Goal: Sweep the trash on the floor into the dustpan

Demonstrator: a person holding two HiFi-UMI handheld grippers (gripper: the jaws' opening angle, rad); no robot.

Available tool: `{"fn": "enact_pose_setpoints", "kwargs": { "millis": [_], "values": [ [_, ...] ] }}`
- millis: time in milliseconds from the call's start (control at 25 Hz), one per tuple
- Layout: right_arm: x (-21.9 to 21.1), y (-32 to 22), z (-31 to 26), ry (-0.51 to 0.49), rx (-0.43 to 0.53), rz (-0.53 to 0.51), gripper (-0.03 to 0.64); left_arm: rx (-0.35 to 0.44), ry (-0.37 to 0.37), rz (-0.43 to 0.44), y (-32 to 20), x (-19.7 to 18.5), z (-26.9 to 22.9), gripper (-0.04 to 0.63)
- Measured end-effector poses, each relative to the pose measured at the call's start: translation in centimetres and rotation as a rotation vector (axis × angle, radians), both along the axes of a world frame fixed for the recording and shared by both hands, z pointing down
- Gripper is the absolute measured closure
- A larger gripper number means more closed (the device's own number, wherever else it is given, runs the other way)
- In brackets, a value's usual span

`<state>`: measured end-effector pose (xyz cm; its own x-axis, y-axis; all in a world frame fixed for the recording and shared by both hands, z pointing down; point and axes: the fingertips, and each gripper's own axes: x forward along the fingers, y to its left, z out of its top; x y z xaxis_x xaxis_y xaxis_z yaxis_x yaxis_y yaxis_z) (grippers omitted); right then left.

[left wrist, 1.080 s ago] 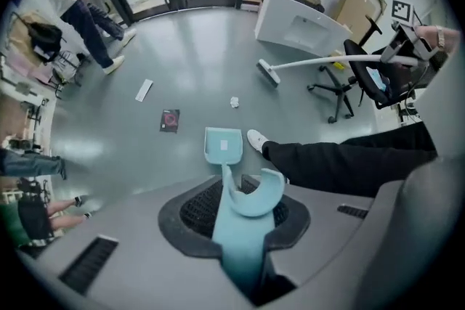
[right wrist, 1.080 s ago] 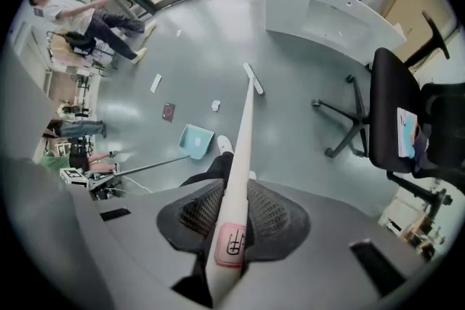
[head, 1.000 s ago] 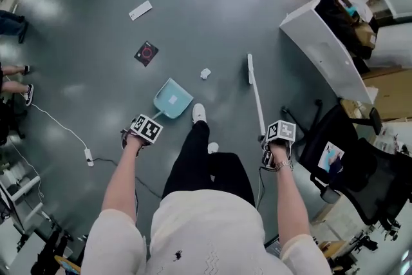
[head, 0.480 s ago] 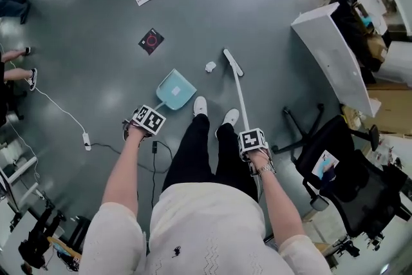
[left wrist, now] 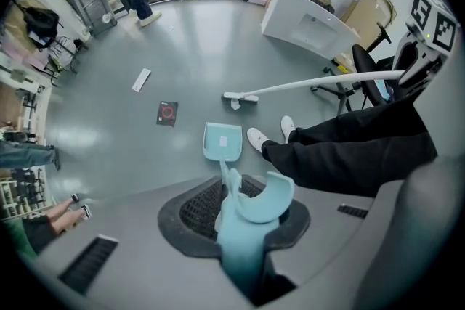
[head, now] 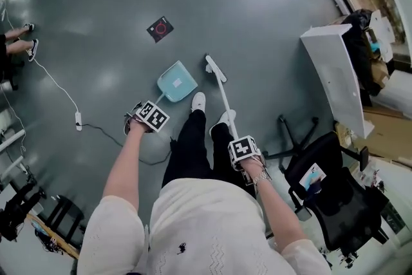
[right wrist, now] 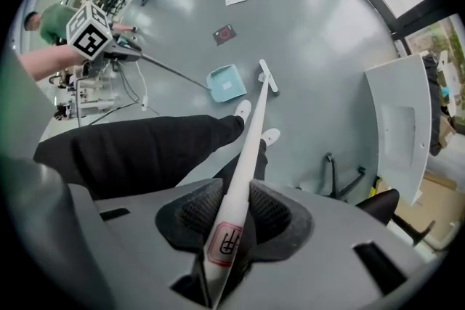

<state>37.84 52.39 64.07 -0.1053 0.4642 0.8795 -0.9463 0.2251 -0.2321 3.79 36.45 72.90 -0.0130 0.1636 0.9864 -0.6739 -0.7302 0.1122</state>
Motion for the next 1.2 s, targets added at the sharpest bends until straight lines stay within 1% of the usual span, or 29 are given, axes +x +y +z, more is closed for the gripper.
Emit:
{"fn": "enact_pose_setpoints", "kwargs": {
  "millis": [160, 320, 440, 520, 600, 720, 800, 920, 1000, 1080, 1200],
  "values": [
    [-2.6, 0.6, -1.1, -0.079, -0.039, -0.027, 0.502, 0.011, 0.001, -0.003, 0.9, -0.4, 0.0, 0.503],
    [-5.5, 1.0, -1.6, -0.145, -0.084, -0.077, 0.503, 0.023, 0.009, -0.002, 1.7, -0.9, 0.3, 0.503],
    [-6.7, 0.7, -2.2, -0.159, -0.093, -0.116, 0.503, 0.040, 0.022, -0.003, 2.2, -1.4, 0.2, 0.503],
    [-7.0, 0.6, -2.7, -0.152, -0.098, -0.160, 0.505, 0.044, 0.032, -0.029, 2.6, -2.0, 0.1, 0.504],
    [-7.0, 0.5, -3.0, -0.144, -0.101, -0.195, 0.504, 0.046, 0.041, -0.075, 2.8, -2.8, -0.1, 0.503],
    [-6.8, -0.1, -3.7, -0.139, -0.109, -0.187, 0.504, 0.063, 0.056, -0.151, 3.0, -3.6, -0.4, 0.505],
    [-6.9, -0.7, -4.4, -0.142, -0.115, -0.157, 0.504, 0.073, 0.059, -0.221, 3.3, -4.4, -0.6, 0.505],
    [-6.5, -1.9, -5.8, -0.158, -0.114, -0.083, 0.505, 0.085, 0.058, -0.371, 4.1, -6.0, -1.3, 0.505],
    [-5.9, -3.3, -6.8, -0.164, -0.095, -0.042, 0.505, 0.099, 0.064, -0.462, 4.6, -6.9, -2.0, 0.505],
    [-5.6, -5.5, -7.5, -0.170, -0.057, -0.021, 0.505, 0.122, 0.073, -0.521, 4.4, -8.2, -2.8, 0.505],
    [-6.2, -9.3, -8.1, -0.183, 0.000, 0.021, 0.505, 0.157, 0.075, -0.583, 3.5, -11.1, -4.1, 0.505]
  ]
}}
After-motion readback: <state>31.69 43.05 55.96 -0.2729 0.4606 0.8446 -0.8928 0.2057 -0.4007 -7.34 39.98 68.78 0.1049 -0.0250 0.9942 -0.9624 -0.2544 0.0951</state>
